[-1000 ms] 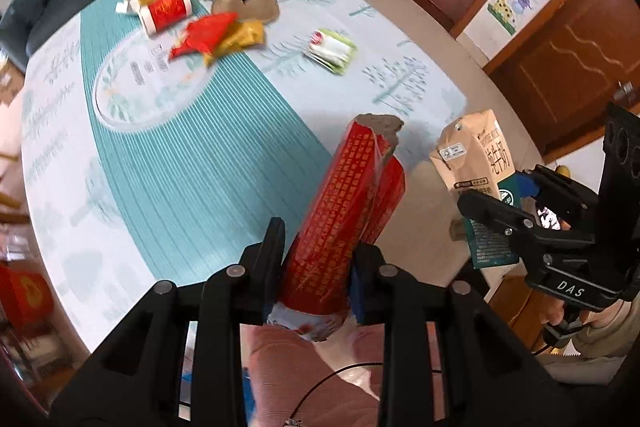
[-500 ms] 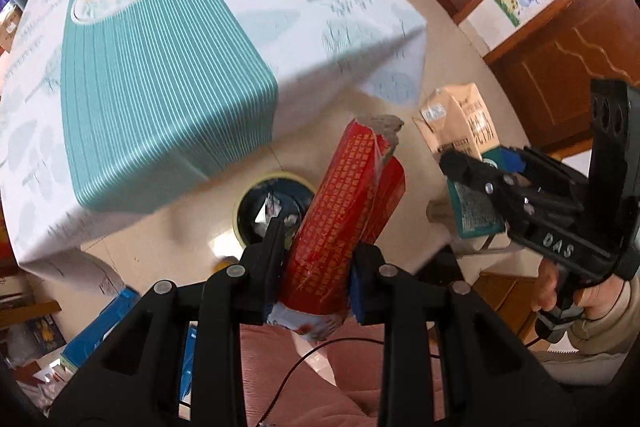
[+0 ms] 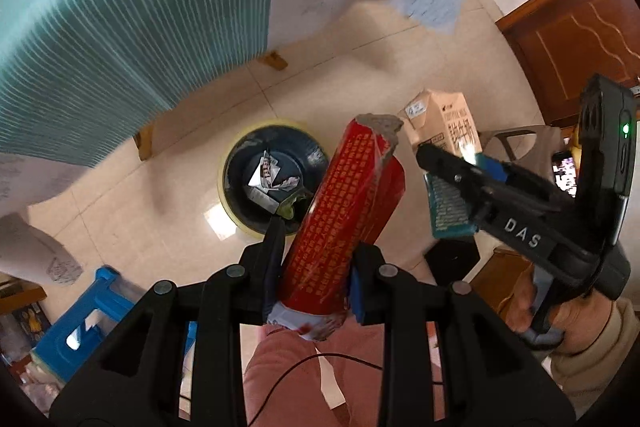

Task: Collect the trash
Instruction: 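Carry the red wrapper and milk carton down over the black trash bin, then open both tools to drop the wrapper and carton into the bin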

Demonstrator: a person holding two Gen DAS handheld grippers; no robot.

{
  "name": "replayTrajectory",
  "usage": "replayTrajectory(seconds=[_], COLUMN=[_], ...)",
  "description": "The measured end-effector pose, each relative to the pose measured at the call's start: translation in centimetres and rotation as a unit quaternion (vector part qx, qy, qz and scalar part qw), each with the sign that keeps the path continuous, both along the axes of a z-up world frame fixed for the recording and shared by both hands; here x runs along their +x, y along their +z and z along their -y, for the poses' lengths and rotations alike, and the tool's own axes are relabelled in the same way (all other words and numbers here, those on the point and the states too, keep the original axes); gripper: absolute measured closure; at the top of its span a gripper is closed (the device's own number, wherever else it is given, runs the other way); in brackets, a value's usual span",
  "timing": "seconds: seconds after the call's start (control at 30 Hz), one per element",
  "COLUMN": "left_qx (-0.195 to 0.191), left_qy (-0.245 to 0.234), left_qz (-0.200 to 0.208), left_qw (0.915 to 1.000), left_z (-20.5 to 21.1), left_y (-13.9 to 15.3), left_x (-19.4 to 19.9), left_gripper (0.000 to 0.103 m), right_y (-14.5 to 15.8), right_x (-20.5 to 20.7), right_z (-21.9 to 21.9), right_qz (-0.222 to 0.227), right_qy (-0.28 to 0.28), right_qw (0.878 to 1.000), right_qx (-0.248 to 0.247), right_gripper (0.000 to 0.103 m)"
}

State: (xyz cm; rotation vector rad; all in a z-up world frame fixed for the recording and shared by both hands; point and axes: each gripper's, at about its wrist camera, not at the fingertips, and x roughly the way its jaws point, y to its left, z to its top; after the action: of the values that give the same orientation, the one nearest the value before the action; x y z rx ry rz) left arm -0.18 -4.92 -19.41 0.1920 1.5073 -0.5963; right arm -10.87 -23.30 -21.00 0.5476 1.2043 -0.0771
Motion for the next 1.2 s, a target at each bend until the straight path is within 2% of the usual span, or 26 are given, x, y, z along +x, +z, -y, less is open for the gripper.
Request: replayTrajectory(seconds=[0.2,0.37,0.6,0.67,0.7,0.8,0.83,0.87,0.9,0.93,1.0,1.2], left_qx=[0.013,0.023,0.039,0.04,0.04,0.043,0.046,0.049,0.049,0.046,0.045,0.053], left_qy=[0.01,0.006,-0.007,-0.003,0.001,0.014,0.015,0.017,0.02,0.023,0.027,0.064], left_qz=[-0.005,0.002,0.009,0.012,0.012,0.009,0.012,0.018,0.024,0.029,0.045,0.073], left_qw=[0.9999,0.9997,0.9992,0.9991,0.9991,0.9989,0.9987,0.9985,0.9983,0.9982,0.9976,0.9939], left_z=[0.1,0.2,0.2,0.1,0.0,-0.5,-0.6,-0.6,-0.7,-0.9,-1.0,-1.9], left_y=[-7.7,-13.6,-21.1,-22.6,-23.4,-24.8,-25.1,-25.3,-25.3,-25.4,-25.3,-25.2], left_x=[0.7,1.9,2.6,2.5,2.5,2.8,2.7,2.7,2.8,2.8,2.8,3.1], left_gripper=[0.078,0.078,0.076,0.072,0.066,0.06,0.053,0.046,0.032,0.022,0.021,0.02], right_y=[-9.4,-15.9,-22.9,-24.1,-25.1,-27.1,-27.8,-28.3,-28.6,-28.9,-29.2,-29.5], right_x=[-0.6,-0.3,0.1,0.2,0.2,0.1,-0.1,-0.4,-0.3,-0.4,-0.3,0.8], right_z=[-1.3,-3.0,-4.8,-4.9,-5.1,-4.8,-4.9,-4.9,-4.9,-5.0,-5.2,-5.3], right_qz=[-0.028,-0.041,-0.039,-0.038,-0.04,-0.05,-0.054,-0.052,-0.051,-0.047,-0.042,-0.033], right_qy=[-0.039,-0.041,-0.032,-0.029,-0.025,-0.02,-0.019,-0.018,-0.017,-0.016,-0.008,0.005], right_qw=[0.999,0.998,0.999,0.999,0.999,0.999,0.998,0.998,0.999,0.999,0.999,0.999], right_qx=[0.012,0.01,0.001,-0.001,0.001,0.002,-0.003,0.0,0.004,0.009,0.005,-0.009], right_gripper=[0.054,0.054,0.053,0.053,0.053,0.049,0.041,0.037,0.032,0.027,0.02,0.019])
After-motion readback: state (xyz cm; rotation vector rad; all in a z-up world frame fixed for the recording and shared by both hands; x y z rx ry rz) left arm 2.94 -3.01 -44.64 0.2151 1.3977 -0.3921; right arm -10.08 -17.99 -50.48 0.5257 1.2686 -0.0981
